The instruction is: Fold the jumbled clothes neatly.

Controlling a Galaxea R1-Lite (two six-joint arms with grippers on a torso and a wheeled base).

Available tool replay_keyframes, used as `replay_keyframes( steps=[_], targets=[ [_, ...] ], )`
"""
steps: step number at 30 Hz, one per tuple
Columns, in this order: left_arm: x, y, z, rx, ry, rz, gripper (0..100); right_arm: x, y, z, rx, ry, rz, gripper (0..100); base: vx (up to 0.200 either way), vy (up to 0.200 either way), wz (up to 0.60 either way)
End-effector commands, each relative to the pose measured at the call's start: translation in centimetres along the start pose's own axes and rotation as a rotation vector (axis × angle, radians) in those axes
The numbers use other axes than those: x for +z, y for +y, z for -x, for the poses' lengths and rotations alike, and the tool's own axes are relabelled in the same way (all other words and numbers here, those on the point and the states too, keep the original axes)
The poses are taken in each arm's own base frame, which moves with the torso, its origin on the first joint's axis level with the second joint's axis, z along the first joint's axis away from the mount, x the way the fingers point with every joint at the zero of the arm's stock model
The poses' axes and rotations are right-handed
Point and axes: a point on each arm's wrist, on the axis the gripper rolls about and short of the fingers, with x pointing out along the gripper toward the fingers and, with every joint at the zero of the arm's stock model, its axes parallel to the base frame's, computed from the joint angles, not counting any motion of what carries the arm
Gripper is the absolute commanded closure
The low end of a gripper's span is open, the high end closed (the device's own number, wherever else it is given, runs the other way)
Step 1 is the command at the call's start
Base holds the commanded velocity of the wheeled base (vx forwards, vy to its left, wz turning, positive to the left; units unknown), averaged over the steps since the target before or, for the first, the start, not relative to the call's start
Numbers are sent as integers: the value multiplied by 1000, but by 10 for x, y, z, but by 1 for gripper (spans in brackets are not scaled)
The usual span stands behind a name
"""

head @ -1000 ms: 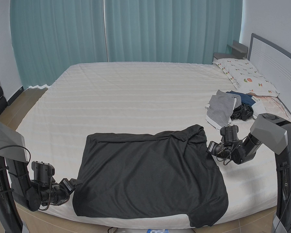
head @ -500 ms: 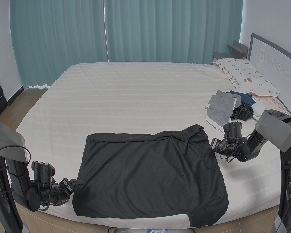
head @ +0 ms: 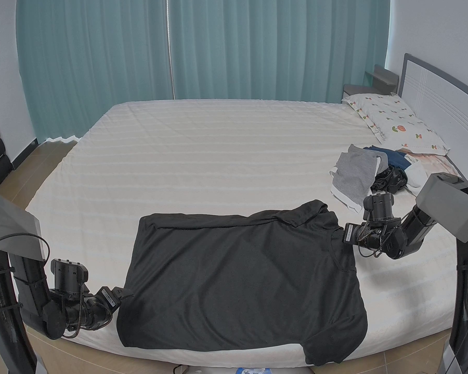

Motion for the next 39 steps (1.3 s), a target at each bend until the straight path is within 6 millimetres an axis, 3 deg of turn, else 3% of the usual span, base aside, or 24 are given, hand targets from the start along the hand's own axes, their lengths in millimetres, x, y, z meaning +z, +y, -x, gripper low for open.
replay_keyframes(
  steps=[1,10,17,24,35,39],
  targets=[
    [0,0,0,1,-1,0,0,0,-2,0,-5,2,32,0,0,0,0],
    [0,0,-1,0,0,0,0,8,-15,0,-32,-22,45,0,0,0,0],
    [-2,-2,-3,-2,7,-14,0,26,10,-2,59,-68,-115,0,0,0,0],
    [-7,-5,-7,-1,19,-69,0,33,41,2,148,56,-289,0,0,0,0],
    [5,-2,-8,-19,-31,-30,0,28,42,-5,162,99,-335,0,0,0,0],
    [7,-1,-7,-21,-38,-22,0,26,42,-5,161,103,-341,0,0,200,0]
  ],
)
